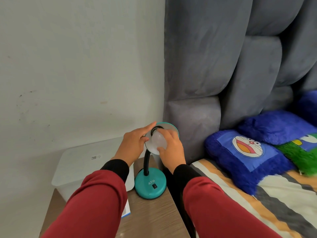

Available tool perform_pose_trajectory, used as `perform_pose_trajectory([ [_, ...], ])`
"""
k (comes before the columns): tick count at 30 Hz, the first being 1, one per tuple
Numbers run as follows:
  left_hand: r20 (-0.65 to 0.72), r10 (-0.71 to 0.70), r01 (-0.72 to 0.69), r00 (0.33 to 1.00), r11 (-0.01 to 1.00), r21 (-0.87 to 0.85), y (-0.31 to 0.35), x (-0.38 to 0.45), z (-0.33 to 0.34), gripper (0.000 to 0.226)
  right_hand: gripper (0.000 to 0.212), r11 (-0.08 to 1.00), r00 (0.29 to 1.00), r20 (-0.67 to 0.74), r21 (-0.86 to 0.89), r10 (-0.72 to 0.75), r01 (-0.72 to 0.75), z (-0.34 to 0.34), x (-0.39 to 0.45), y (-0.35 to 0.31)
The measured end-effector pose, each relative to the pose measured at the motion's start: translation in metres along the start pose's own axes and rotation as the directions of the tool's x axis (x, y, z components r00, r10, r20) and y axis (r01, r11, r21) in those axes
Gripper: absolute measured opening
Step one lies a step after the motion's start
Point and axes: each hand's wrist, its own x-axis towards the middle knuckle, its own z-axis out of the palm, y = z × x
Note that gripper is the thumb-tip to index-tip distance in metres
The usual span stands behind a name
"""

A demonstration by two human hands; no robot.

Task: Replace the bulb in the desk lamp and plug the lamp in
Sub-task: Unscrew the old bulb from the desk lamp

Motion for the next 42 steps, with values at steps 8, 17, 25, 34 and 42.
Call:
perform_pose_trajectory([
  [8, 0.010, -0.003, 0.003, 1.000, 1.000, 0.010, 0.0039, -0.0015, 0.0001, 0.057, 0.068, 0.944, 0.982, -0.042, 0.287, 0.184, -0.165, -0.0021, 0.0049, -0.0017],
  [17, -0.005, -0.011, 0.011, 1.000, 1.000, -0.004, 0.0044, -0.0001, 0.0018, 0.057, 0.065, 0.989, 0.997, 0.050, 0.132, 0.057, -0.063, -0.0016, 0.0007, 0.0016],
  [25, -0.010, -0.010, 0.010, 1.000, 1.000, -0.007, 0.0063, -0.0012, -0.0019, 0.057, 0.068, 0.994, 0.998, -0.018, 0.088, 0.061, -0.059, 0.0018, 0.0038, -0.0012],
  [34, -0.018, -0.016, 0.016, 1.000, 1.000, -0.007, 0.0071, -0.0015, -0.0023, 0.057, 0.064, 0.976, 0.995, 0.016, 0.196, 0.094, -0.096, 0.0027, 0.0023, 0.0057],
  [42, -0.010, -0.021, 0.021, 1.000, 1.000, -0.003, 0.0089, -0.0019, -0.0023, 0.058, 0.060, 0.944, 0.982, -0.090, 0.303, 0.167, -0.133, 0.0026, 0.0020, 0.0045],
])
